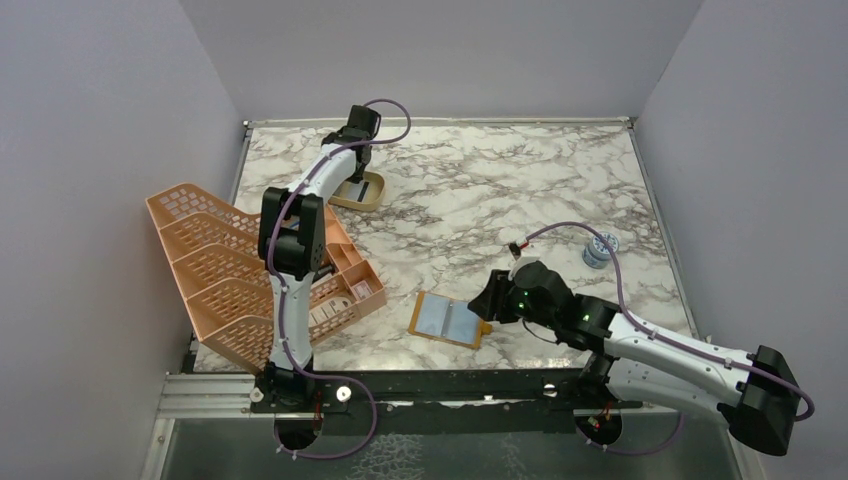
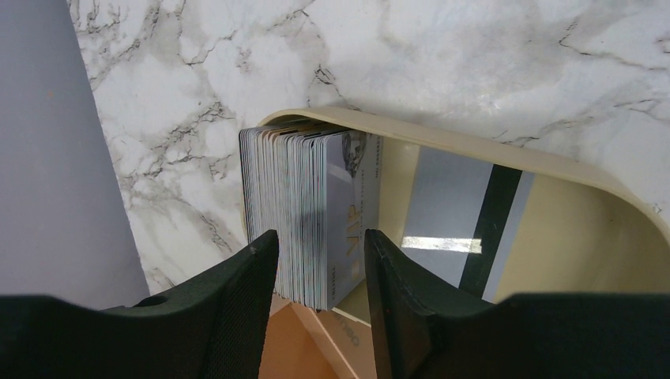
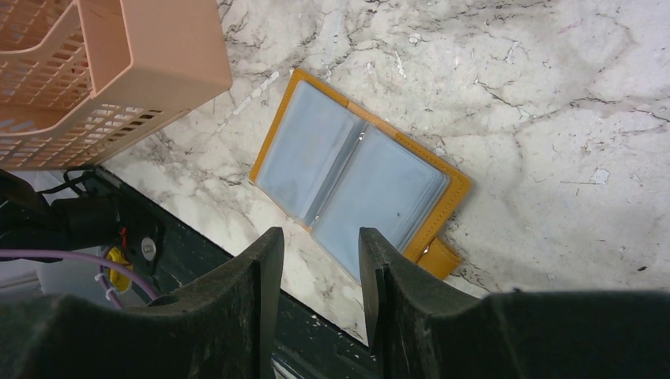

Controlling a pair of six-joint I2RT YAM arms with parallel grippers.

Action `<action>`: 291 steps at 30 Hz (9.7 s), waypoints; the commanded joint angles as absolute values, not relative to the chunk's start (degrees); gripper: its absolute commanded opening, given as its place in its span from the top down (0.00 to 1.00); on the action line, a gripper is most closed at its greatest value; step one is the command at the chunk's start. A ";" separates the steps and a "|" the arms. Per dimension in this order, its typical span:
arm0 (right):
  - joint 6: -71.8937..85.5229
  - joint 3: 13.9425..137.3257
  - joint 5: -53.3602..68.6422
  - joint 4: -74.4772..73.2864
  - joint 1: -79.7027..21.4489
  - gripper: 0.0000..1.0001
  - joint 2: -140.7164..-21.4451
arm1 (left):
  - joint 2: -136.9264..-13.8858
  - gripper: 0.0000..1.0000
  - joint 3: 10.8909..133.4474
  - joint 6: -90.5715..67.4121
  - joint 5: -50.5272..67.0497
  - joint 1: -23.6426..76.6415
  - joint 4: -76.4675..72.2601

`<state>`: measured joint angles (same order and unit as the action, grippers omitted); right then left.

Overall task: Put the credit cards into the card holder
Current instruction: Pick up the credit card from the storage box, then insert the credit card into the card holder.

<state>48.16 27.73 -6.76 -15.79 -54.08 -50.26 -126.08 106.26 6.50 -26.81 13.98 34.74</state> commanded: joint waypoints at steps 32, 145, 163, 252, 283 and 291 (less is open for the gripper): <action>48.67 28.12 -7.69 -16.41 -54.51 0.60 -47.37 | -129.34 0.76 109.95 10.87 -32.81 14.02 34.09; 56.97 27.09 -9.57 -14.88 -54.57 0.71 -66.94 | -82.59 1.00 31.79 -52.76 29.56 39.55 -7.32; 57.44 26.01 -9.05 -14.78 -54.55 0.71 -66.45 | -84.13 1.00 31.12 -51.13 24.72 40.99 -8.19; 57.75 25.82 -6.95 -12.57 -54.58 0.72 -67.48 | -88.24 1.00 36.41 -46.79 18.88 48.89 -2.24; 47.96 28.59 -4.08 -19.33 -54.56 0.71 -62.37 | -85.18 0.62 36.23 -52.77 15.15 52.34 -5.34; 37.40 26.65 1.78 -20.63 -54.58 0.61 -55.67 | -81.09 0.46 39.08 -47.63 9.54 51.98 2.98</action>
